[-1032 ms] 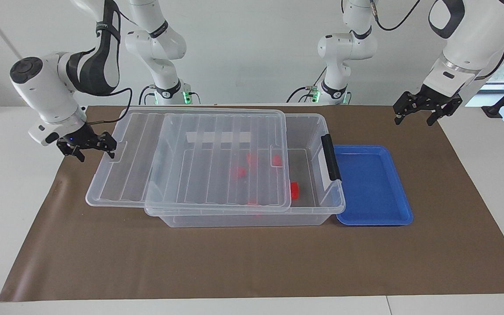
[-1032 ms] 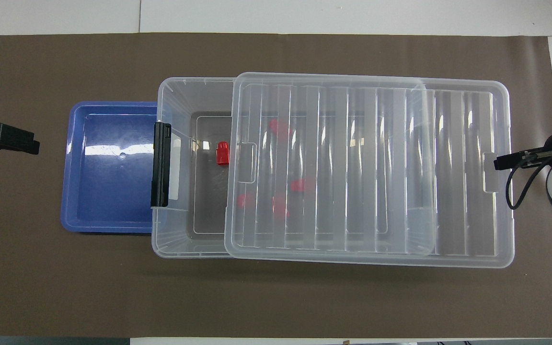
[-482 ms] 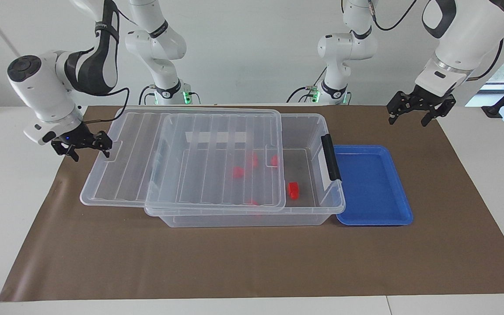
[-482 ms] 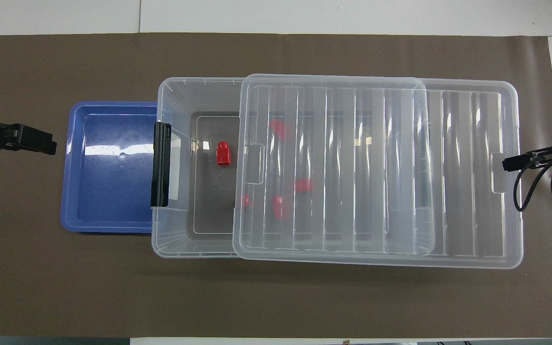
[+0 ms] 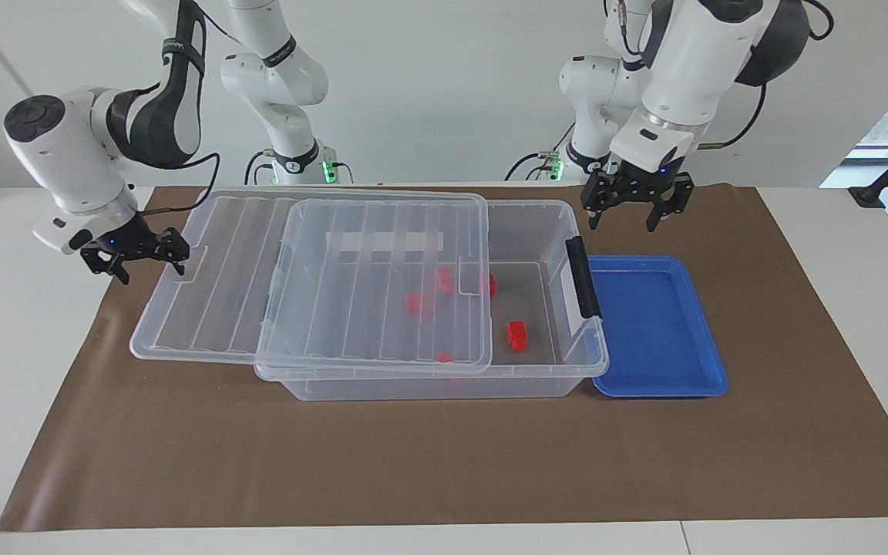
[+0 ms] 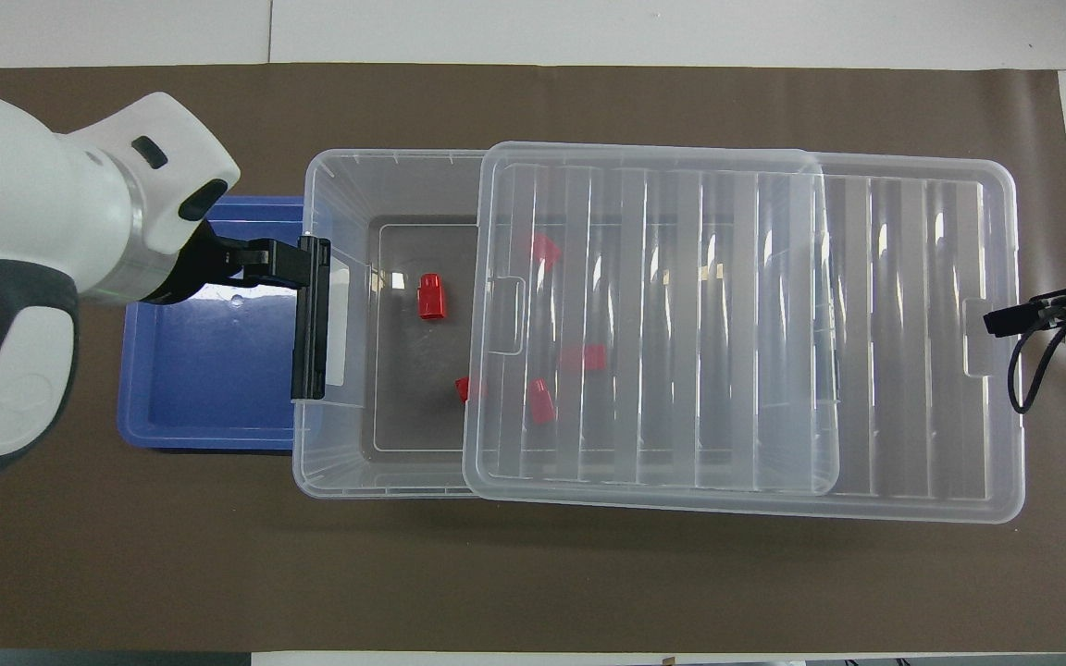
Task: Place red block in blue tray from box
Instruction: 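Reach the left gripper into the opened box toward a red block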
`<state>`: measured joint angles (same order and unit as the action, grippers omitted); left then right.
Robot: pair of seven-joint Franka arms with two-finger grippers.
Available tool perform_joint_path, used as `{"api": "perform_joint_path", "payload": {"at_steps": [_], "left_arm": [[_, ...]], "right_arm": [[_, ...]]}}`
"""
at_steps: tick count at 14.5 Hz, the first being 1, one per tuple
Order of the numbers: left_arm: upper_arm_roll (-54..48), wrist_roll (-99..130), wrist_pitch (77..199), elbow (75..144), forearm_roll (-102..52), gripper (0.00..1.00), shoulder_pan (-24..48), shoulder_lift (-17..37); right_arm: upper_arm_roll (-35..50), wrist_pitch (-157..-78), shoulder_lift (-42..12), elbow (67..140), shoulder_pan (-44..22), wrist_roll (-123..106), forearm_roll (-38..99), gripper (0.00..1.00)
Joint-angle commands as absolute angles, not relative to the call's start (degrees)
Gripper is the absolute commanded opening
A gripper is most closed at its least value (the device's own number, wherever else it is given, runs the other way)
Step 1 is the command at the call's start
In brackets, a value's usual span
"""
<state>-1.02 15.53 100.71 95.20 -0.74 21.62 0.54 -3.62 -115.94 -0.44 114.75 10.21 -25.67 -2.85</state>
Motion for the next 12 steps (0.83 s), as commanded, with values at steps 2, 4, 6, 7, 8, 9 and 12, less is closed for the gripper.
{"api": "perform_joint_path", "payload": {"at_steps": [2,4,6,7,8,9,12], "left_arm": [[-0.2,19.6,105.3,97.7,-0.4,1.0,25.3,2.2],[-0.2,22.6,107.4,97.7,-0.4,1.0,27.1,4.8],[-0.2,27.1,111.6,98.7,1.8,1.0,28.7,7.3],[-0.2,28.9,114.0,99.9,1.9,1.0,29.3,7.8],[-0.2,30.0,116.0,100.8,1.9,1.0,29.5,8.7],[-0.2,31.1,117.6,101.0,2.0,1.0,30.1,10.3],[-0.2,33.0,121.8,101.9,2.9,1.0,30.5,13.4]], "right_arm": [[-3.3,-116.0,-0.9,114.3,12.1,-28.2,-3.8,1.0],[-3.3,-115.9,-0.9,113.9,12.4,-28.3,-3.8,1.0],[-3.3,-115.9,-1.1,113.4,13.0,-29.9,-3.8,1.0],[-3.3,-115.9,-1.1,113.4,13.1,-30.4,-3.8,1.0],[-3.3,-115.8,-1.1,113.4,13.5,-30.4,-3.8,1.0],[-3.3,-115.8,-1.1,113.4,13.7,-30.5,-3.8,1.0],[-3.3,-115.8,-1.1,113.3,14.0,-30.9,-3.8,1.0]]}}
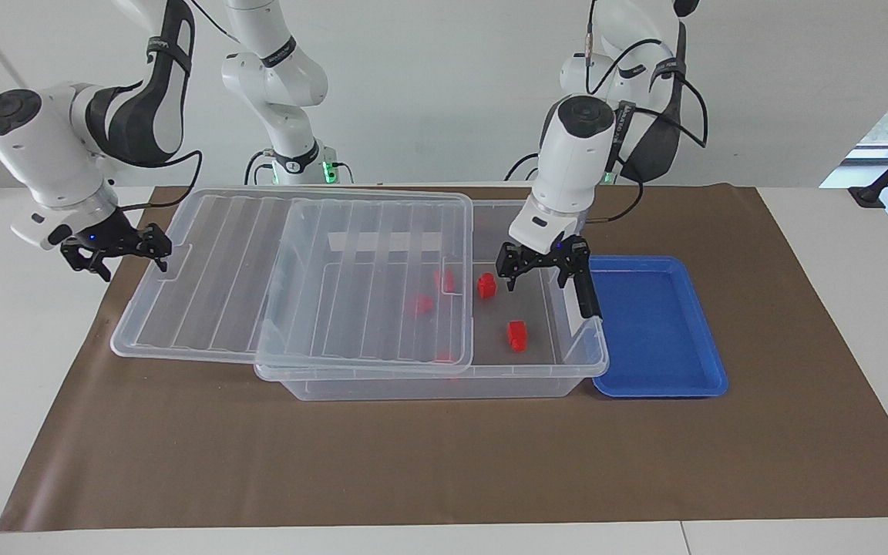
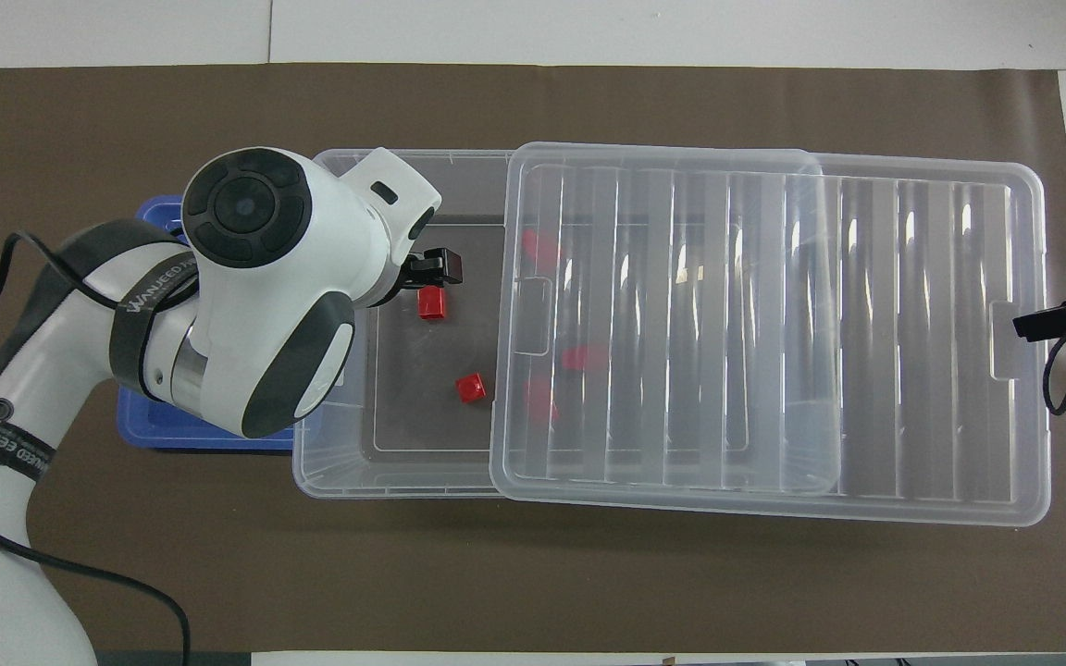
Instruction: Place red block in blue tray from box
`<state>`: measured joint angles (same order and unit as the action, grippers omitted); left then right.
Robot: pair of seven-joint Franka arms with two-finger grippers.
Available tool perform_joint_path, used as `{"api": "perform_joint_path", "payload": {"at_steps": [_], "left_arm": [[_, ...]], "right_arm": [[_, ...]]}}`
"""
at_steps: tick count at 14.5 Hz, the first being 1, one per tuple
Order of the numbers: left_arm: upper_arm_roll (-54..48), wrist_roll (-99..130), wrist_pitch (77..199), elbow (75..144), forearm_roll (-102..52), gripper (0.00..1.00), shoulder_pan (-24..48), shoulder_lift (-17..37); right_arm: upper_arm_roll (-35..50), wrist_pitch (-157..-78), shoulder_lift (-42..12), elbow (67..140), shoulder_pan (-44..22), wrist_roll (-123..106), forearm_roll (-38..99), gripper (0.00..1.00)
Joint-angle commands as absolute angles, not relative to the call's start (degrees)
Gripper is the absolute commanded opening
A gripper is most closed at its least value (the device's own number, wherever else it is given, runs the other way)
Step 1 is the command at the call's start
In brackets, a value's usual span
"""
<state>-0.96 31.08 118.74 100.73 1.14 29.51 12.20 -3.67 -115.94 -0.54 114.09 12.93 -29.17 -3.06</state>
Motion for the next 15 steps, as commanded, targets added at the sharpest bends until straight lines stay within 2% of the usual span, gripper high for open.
{"api": "perform_joint_path", "payload": {"at_steps": [1,3,6,10,15], "left_arm": [[-0.2,33.0,123.0,102.3,3.2,1.0,30.5,14.2],[-0.2,33.0,126.0,104.2,3.7,1.0,31.3,15.1],[-0.2,33.5,128.9,104.5,6.5,1.0,33.0,19.8],[-0.2,34.7,131.9,105.9,7.4,1.0,32.9,22.4],[-0.1,34.7,133.3,108.7,7.4,1.0,32.6,22.0]], "right_arm": [[-3.3,-115.8,-1.1,113.3,14.3,-31.1,-3.9,1.0],[-3.3,-115.7,-1.1,113.2,14.5,-31.9,-3.8,1.0],[-3.3,-114.3,-1.8,111.7,13.6,-31.7,-3.8,1.0],[-3.0,-104.0,-3.8,102.1,10.7,-27.8,-3.6,1.0],[-2.9,-91.5,-2.0,94.4,5.7,-17.9,-3.7,1.0]]}}
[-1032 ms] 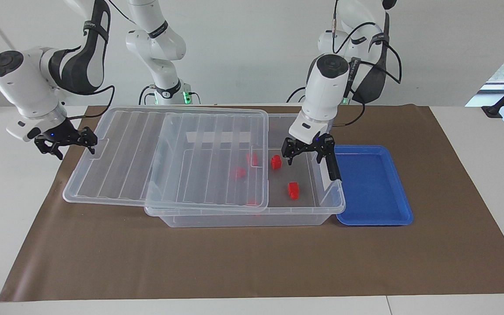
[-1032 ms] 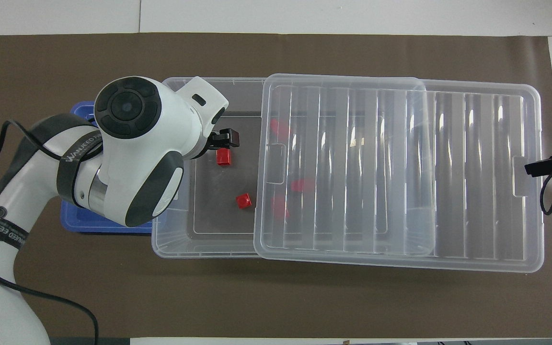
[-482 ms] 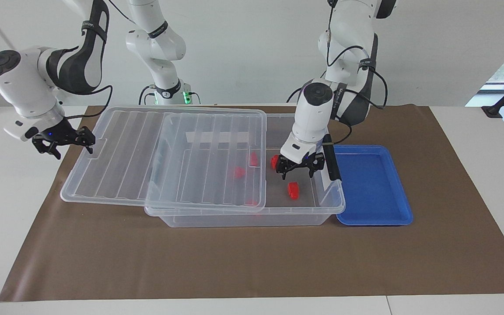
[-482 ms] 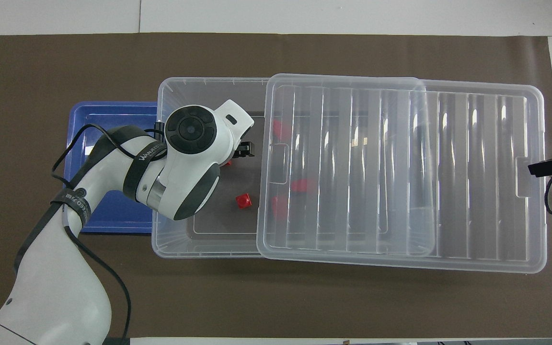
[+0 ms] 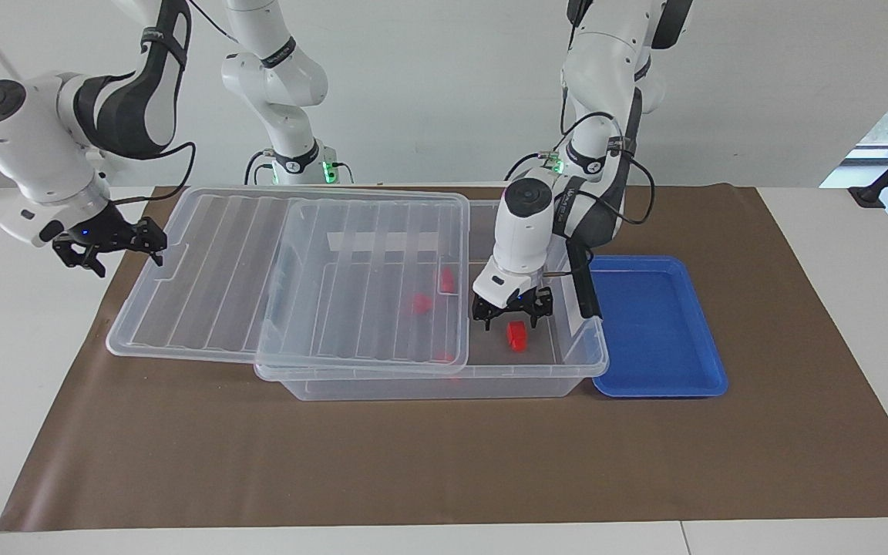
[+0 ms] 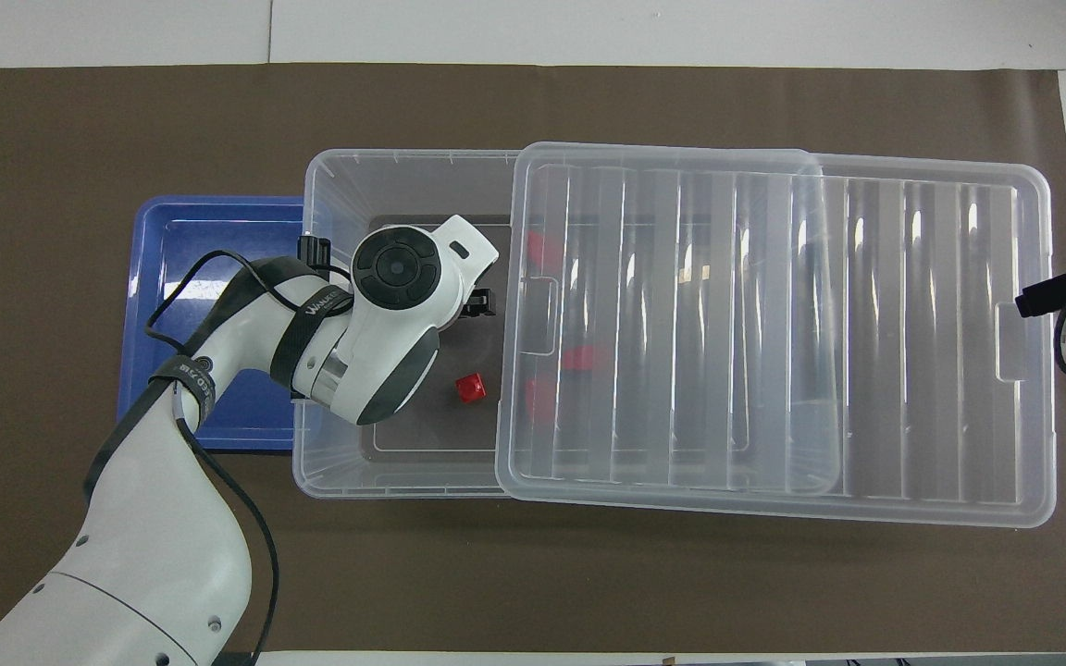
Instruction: Place red block in blue tray from box
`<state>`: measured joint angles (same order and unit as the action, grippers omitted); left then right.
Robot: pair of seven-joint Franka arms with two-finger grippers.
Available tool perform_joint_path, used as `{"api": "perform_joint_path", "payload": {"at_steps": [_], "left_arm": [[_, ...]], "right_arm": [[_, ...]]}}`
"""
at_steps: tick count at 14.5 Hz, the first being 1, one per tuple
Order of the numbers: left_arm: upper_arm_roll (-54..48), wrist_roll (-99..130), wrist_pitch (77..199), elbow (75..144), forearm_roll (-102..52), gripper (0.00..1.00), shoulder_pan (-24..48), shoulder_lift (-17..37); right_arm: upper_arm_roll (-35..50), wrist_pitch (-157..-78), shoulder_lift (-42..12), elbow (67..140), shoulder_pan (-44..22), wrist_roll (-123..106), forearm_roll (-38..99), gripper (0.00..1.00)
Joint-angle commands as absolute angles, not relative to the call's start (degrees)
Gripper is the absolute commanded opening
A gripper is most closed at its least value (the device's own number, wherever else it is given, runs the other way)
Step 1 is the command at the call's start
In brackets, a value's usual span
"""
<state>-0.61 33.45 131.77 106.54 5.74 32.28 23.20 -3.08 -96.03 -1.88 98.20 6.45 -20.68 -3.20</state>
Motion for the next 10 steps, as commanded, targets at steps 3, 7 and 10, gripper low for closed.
{"api": "perform_joint_path", "payload": {"at_steps": [3,7,10], "left_arm": [[-0.1,34.8,133.7,109.1,7.4,0.87,32.5,21.8],[0.4,35.0,133.8,108.3,7.4,0.0,32.1,21.5],[0.3,39.0,133.9,108.4,7.3,0.0,32.1,19.3]], "right_arm": [[-2.9,-86.0,-1.7,89.8,5.2,-17.0,-3.9,1.0],[-2.9,-81.7,0.7,88.2,5.3,-15.7,-4.9,1.0],[-1.3,-81.7,1.8,88.8,4.1,-7.5,-5.1,1.0]]}}
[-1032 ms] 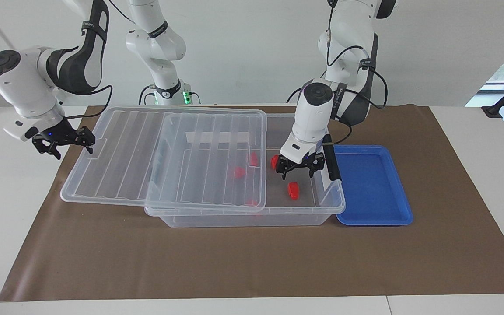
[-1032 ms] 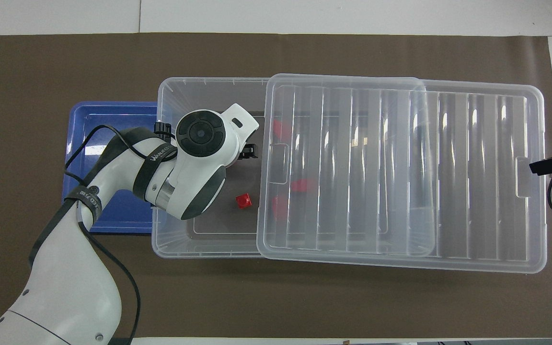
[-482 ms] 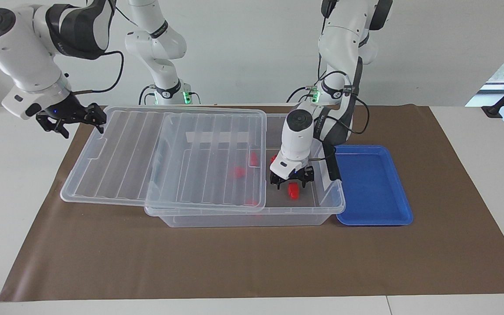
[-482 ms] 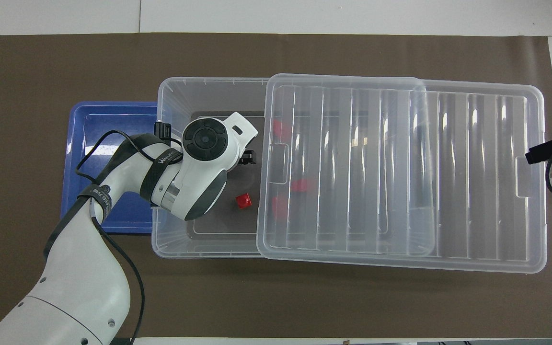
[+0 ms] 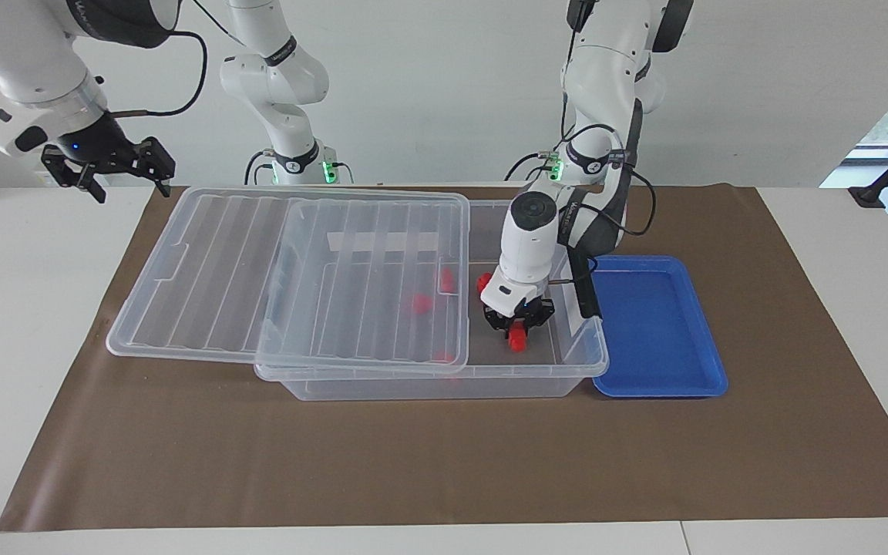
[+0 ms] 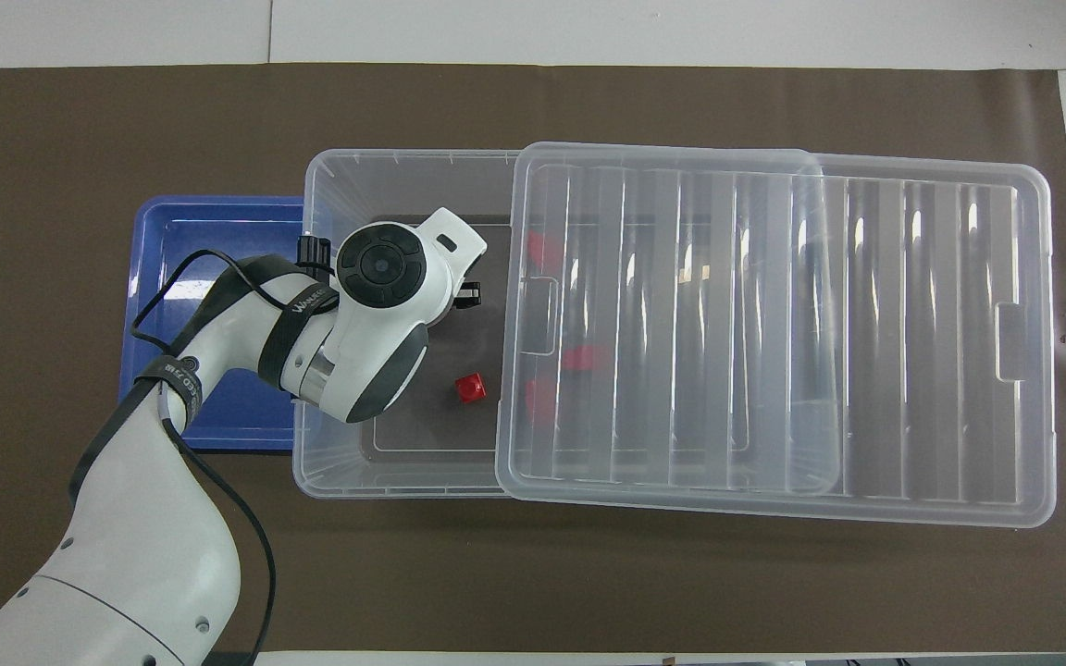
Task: Place red block in blue tray from box
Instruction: 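Lift the red block with the left gripper over the blue tray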
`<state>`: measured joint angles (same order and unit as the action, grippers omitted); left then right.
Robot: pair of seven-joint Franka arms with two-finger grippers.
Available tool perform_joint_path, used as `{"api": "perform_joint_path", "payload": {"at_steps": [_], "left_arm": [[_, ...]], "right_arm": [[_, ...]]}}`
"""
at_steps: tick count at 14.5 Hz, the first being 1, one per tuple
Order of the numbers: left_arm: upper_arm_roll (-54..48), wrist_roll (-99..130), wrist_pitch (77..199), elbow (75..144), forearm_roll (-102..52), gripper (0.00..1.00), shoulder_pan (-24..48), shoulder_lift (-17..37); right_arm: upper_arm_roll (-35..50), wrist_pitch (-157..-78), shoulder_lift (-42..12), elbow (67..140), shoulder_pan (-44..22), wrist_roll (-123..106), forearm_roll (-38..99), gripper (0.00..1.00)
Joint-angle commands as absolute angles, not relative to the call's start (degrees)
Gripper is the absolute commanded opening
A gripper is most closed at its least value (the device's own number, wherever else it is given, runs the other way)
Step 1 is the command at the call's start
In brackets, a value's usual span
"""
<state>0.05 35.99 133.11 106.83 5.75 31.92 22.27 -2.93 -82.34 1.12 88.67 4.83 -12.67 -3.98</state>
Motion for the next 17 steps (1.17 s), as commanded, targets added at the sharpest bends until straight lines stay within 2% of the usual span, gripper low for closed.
{"api": "perform_joint_path", "payload": {"at_steps": [1,8,10,14,16,17], "left_arm": [[0.3,38.9,133.1,108.5,7.3,0.0,32.1,17.7],[0.2,38.2,121.3,108.8,7.0,0.0,32.0,5.7],[0.4,38.1,117.8,109.0,6.5,0.0,31.6,2.4],[0.3,34.0,117.2,113.0,6.4,0.0,27.3,-1.9],[0.3,28.3,118.0,113.7,3.8,0.0,23.4,-2.1],[0.4,23.7,118.9,113.8,0.4,0.0,20.8,-2.0]], "right_arm": [[-1.3,-81.7,1.9,88.7,3.4,-6.7,-5.1,1.0],[-1.2,-81.4,5.6,92.4,3.3,-1.6,-4.0,1.0],[-1.1,-83.4,7.5,96.1,3.4,-2.0,-4.0,1.0],[-1.2,-82.7,7.5,96.2,4.2,-2.6,-4.0,1.0],[-1.4,-84.1,7.3,96.2,4.2,-5.1,-3.3,1.0],[-1.7,-87.0,7.3,96.6,4.5,-5.4,-3.3,0.94]]}}
